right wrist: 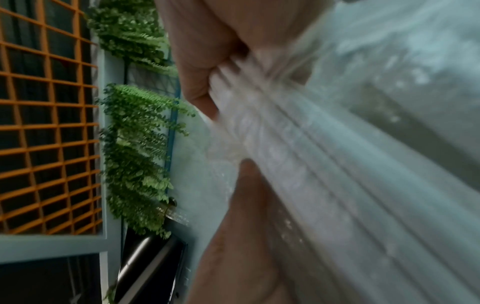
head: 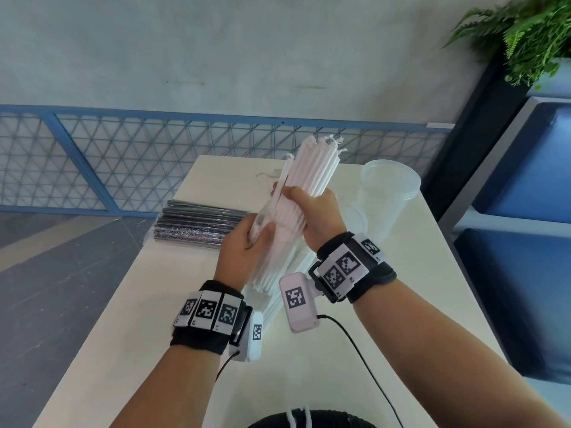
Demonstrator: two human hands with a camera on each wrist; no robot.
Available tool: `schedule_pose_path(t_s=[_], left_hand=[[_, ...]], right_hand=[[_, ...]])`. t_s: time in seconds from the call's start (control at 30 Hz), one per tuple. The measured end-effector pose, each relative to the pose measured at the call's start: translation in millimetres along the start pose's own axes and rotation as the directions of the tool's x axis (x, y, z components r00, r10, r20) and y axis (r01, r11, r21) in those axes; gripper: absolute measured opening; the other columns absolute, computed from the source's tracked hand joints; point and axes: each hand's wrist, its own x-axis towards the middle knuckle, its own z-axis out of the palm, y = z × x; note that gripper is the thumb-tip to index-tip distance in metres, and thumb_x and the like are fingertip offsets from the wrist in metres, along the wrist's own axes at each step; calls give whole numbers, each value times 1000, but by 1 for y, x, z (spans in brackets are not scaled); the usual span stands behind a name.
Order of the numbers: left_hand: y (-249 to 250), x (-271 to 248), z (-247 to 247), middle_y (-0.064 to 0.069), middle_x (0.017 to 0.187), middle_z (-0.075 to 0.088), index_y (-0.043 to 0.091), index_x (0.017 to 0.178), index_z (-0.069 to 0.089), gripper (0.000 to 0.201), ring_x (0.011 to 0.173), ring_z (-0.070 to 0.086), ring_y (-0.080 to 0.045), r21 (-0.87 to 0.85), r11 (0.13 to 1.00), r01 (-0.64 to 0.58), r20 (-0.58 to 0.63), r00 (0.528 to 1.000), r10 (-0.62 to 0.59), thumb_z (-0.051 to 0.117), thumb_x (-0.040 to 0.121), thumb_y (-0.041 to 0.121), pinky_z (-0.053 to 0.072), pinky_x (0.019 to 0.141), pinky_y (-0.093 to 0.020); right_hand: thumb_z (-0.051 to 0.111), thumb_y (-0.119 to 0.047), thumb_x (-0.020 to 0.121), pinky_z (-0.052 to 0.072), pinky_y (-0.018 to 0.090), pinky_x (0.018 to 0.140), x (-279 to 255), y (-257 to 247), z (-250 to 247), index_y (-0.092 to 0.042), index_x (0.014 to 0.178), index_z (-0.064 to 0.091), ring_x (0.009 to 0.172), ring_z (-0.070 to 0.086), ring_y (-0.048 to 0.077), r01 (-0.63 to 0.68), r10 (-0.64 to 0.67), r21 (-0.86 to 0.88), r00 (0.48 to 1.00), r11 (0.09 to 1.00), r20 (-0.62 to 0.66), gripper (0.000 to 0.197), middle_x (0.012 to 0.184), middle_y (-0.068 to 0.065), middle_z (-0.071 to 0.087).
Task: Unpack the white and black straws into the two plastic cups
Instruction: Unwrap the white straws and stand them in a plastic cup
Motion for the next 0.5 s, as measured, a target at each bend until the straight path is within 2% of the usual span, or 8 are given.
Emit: schedule_pose_path(t_s=[0.03,0.1,0.17,0.2,0.3,0.4,0.47,0.5], left_hand=[[1,0,1,-1,92,70,33,95,59,11,85,66,-19,21,1000,-20,-31,999,21,51,93,27,55,75,-36],[-4,0,1,1,88,69,21,100,61,15,77,65,-11,79,994,-77,-88,993,84,49,94,26,51,69,-23],[-10,0,0,1,87,67,11,105,61,22,72,60,-5,163,980,-116,-129,982,138,47,95,25,44,62,-11],[-12,0,-1,0,86,66,10,106,61,23,71,60,-6,185,974,-129,-143,977,156,47,95,25,43,59,-10],[-14,1,0,-2,81,67,11,102,61,22,70,62,-16,190,971,-147,-177,967,181,46,95,26,47,61,-24],[-14,2,3,10,77,62,14,97,59,16,67,58,6,181,974,-135,-188,968,169,46,95,24,42,57,-9],[-13,2,6,13,76,61,19,96,58,13,65,57,10,163,978,-132,-180,970,161,46,95,25,42,57,-8],[-12,2,6,13,75,60,20,95,57,13,64,56,9,164,977,-136,-178,970,165,46,95,25,42,56,-9]], right_hand=[[66,-1,78,55,42,79,0,-1,-1,10,109,57,88,63,31,8,-8,5,1000,1000,-3,35,97,22,64],[64,0,78,55,36,75,0,-9,-5,8,99,61,81,63,24,46,-47,27,999,999,6,22,85,13,64],[63,0,79,54,32,73,3,-23,-10,-1,85,63,76,62,17,103,-104,59,995,993,8,7,78,6,64],[62,0,79,54,31,71,6,-30,-13,-4,82,62,73,62,16,125,-125,79,992,989,-2,5,76,5,64],[65,-4,80,56,33,72,11,-37,-16,-3,89,60,74,66,16,129,-129,132,992,983,-11,11,75,5,66],[74,-15,74,55,44,85,8,-16,-15,0,103,58,90,67,25,59,-57,-22,996,998,67,37,89,11,69],[77,-16,71,56,44,83,2,-1,-13,-1,97,62,91,67,29,26,-18,-123,998,992,68,34,94,17,70],[75,-13,73,57,39,77,1,1,-13,0,92,63,86,67,27,42,-37,-124,998,991,46,26,92,17,69]])
